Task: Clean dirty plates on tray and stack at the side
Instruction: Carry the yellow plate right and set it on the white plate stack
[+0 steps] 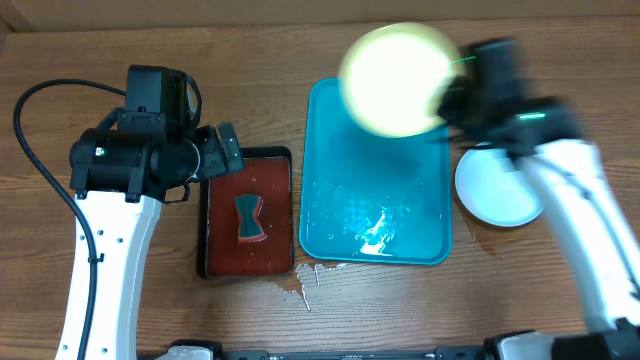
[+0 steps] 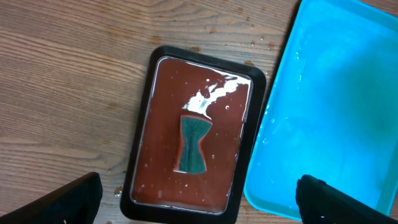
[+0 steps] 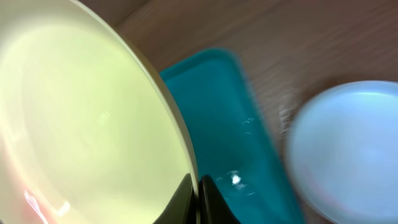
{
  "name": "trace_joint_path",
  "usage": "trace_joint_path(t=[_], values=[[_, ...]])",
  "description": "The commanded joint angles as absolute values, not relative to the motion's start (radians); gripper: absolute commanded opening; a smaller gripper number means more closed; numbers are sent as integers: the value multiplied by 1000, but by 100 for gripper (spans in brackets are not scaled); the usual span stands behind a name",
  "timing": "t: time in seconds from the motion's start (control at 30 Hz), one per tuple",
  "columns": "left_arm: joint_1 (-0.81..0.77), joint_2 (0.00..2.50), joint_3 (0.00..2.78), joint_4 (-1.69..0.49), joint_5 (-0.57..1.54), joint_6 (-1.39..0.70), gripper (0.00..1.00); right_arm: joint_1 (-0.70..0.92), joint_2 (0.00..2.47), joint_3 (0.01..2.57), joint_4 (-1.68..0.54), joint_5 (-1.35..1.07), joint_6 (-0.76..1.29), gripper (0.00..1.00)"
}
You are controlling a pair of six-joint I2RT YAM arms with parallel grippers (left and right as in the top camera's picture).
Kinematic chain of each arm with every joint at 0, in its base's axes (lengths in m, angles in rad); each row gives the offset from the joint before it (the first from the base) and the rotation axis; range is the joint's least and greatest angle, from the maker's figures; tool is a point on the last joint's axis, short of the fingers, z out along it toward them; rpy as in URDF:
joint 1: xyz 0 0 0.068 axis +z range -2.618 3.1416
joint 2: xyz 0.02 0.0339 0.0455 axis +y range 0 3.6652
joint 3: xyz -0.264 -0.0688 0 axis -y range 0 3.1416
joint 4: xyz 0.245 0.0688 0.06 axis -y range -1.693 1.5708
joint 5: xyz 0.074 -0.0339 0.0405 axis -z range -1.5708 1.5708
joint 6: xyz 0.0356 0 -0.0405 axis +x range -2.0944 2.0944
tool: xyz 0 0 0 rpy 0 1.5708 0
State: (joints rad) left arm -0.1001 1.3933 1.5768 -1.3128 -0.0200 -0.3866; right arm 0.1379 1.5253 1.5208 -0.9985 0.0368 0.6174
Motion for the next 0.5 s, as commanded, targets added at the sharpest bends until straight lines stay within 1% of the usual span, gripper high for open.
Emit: trace_joint_path(t=[0.0, 0.03, 0.13, 0.23, 0.37, 0.47], values=[[-99, 1387, 1586, -1312, -33, -382, 100, -84, 1517, 1511, -1109, -150, 532, 4], [-99, 1387, 1586, -1312, -33, -381, 100, -156, 1529, 1489, -1139, -150, 490, 4], [-99, 1387, 1586, -1312, -33, -381, 100, -299, 1565, 1413, -1170, -148, 443, 4], [-99, 1387, 1586, -1312, -33, -382, 100, -398, 1586, 1297, -1140, -149, 440, 4], [-99, 1387, 1586, -1312, -33, -382, 100, -479, 1588, 1128, -1038, -183, 440, 4], [-99, 1387, 1586, -1312, -33, -381, 100, -501, 1588, 1040, -969, -254, 416, 4]])
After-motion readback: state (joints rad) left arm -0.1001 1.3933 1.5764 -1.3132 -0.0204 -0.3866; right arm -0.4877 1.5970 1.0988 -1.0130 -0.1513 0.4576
